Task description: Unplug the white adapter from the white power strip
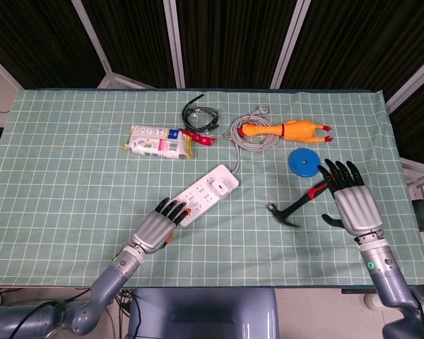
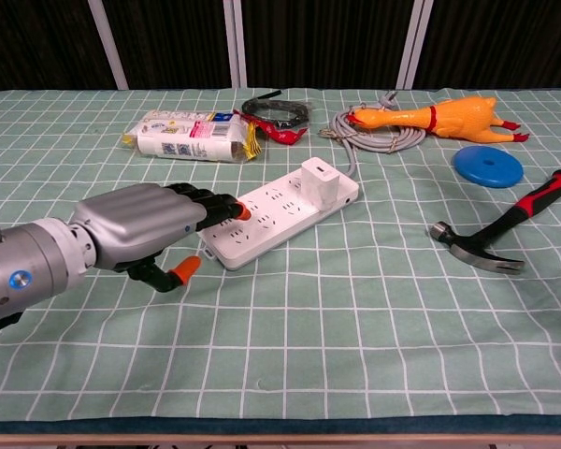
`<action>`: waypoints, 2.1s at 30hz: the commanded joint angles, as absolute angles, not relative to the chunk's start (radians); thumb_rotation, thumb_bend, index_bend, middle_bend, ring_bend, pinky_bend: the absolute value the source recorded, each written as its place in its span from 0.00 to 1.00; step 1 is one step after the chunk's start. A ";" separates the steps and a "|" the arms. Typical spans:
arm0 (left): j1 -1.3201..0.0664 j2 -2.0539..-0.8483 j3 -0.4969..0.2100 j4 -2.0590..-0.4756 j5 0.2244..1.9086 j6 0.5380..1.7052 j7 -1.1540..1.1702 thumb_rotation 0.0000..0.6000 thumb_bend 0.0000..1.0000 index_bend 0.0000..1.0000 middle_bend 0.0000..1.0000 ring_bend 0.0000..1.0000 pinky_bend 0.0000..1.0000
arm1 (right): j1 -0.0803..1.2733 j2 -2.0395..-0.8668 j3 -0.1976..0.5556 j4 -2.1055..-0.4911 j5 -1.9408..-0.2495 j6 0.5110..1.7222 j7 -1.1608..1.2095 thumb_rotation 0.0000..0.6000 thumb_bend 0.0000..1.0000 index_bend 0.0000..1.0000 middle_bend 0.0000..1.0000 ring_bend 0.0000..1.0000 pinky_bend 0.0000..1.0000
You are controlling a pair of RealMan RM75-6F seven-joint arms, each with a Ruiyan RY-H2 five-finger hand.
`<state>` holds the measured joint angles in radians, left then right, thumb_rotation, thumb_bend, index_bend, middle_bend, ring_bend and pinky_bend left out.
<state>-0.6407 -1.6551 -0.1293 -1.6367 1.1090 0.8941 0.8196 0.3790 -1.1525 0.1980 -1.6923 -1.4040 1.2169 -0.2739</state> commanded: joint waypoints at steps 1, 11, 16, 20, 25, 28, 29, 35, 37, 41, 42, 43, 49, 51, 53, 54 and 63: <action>-0.659 -1.668 -0.122 -1.613 1.093 0.874 0.809 1.00 0.58 0.02 0.01 0.00 0.06 | 0.406 -1.153 0.208 -1.711 -1.395 1.191 -0.295 1.00 0.14 0.00 0.00 0.00 0.00; -0.682 -1.699 -0.093 -1.571 1.078 0.864 0.781 1.00 0.58 0.03 0.01 0.00 0.07 | 0.509 -1.178 0.252 -1.766 -1.388 1.122 -0.398 1.00 0.14 0.00 0.00 0.00 0.03; -0.690 -1.708 -0.081 -1.561 1.077 0.866 0.769 1.00 0.58 0.03 0.01 0.00 0.07 | 0.587 -1.217 0.289 -1.751 -1.397 1.085 -0.434 1.00 0.14 0.00 0.02 0.03 0.13; -0.695 -1.708 -0.071 -1.560 1.083 0.875 0.762 1.00 0.58 0.03 0.01 0.00 0.07 | 0.672 -1.254 0.306 -1.668 -1.448 1.029 -0.414 1.00 0.14 0.09 0.10 0.10 0.20; -0.699 -1.707 -0.065 -1.558 1.082 0.882 0.755 1.00 0.58 0.03 0.01 0.00 0.07 | 0.744 -1.295 0.296 -1.563 -1.497 0.970 -0.371 1.00 0.14 0.21 0.18 0.17 0.26; -0.703 -1.709 -0.061 -1.554 1.078 0.883 0.750 1.00 0.58 0.03 0.01 0.00 0.07 | 0.782 -1.323 0.281 -1.506 -1.523 0.937 -0.345 1.00 0.14 0.24 0.21 0.20 0.27; -0.704 -1.710 -0.059 -1.552 1.077 0.883 0.749 1.00 0.58 0.03 0.01 0.00 0.07 | 0.792 -1.333 0.276 -1.489 -1.529 0.928 -0.333 1.00 0.13 0.25 0.22 0.20 0.28; -0.714 -1.721 -0.050 -1.532 1.073 0.878 0.737 1.00 0.58 0.03 0.01 0.00 0.07 | 0.843 -1.402 0.234 -1.400 -1.544 0.866 -0.268 1.00 0.13 0.26 0.24 0.22 0.28; -0.718 -1.726 -0.048 -1.524 1.074 0.876 0.731 1.00 0.58 0.03 0.01 0.00 0.08 | 0.856 -1.429 0.216 -1.371 -1.556 0.857 -0.257 1.00 0.13 0.26 0.25 0.22 0.28; -0.724 -1.733 -0.047 -1.512 1.072 0.873 0.722 1.00 0.58 0.03 0.01 0.00 0.08 | 0.870 -1.475 0.200 -1.324 -1.564 0.857 -0.238 1.00 0.13 0.26 0.25 0.22 0.29; -0.725 -1.735 -0.047 -1.508 1.072 0.873 0.719 1.00 0.58 0.03 0.01 0.00 0.08 | 0.874 -1.489 0.197 -1.308 -1.563 0.855 -0.232 1.00 0.13 0.26 0.25 0.22 0.29; -0.726 -1.736 -0.047 -1.505 1.071 0.872 0.716 1.00 0.58 0.03 0.01 0.00 0.08 | 0.879 -1.502 0.197 -1.290 -1.560 0.853 -0.228 1.00 0.13 0.26 0.25 0.22 0.29; -0.732 -1.735 -0.046 -1.494 1.069 0.871 0.701 1.00 0.58 0.03 0.01 0.00 0.08 | 0.908 -1.569 0.198 -1.199 -1.548 0.842 -0.199 1.00 0.13 0.26 0.25 0.22 0.29; -0.733 -1.734 -0.045 -1.493 1.068 0.871 0.696 1.00 0.58 0.03 0.01 0.00 0.08 | 0.916 -1.585 0.195 -1.174 -1.544 0.838 -0.194 1.00 0.13 0.26 0.25 0.22 0.29; -0.735 -1.732 -0.044 -1.492 1.067 0.870 0.693 1.00 0.58 0.03 0.01 0.00 0.08 | 0.922 -1.599 0.192 -1.151 -1.540 0.831 -0.192 1.00 0.13 0.26 0.25 0.22 0.29; -0.736 -1.731 -0.042 -1.492 1.067 0.870 0.692 1.00 0.58 0.03 0.01 0.00 0.08 | 0.925 -1.606 0.191 -1.140 -1.537 0.829 -0.190 1.00 0.13 0.25 0.25 0.22 0.29; -0.740 -1.730 -0.033 -1.488 1.064 0.871 0.678 1.00 0.58 0.03 0.01 0.00 0.08 | 0.945 -1.661 0.189 -1.055 -1.503 0.812 -0.202 1.00 0.13 0.24 0.25 0.22 0.29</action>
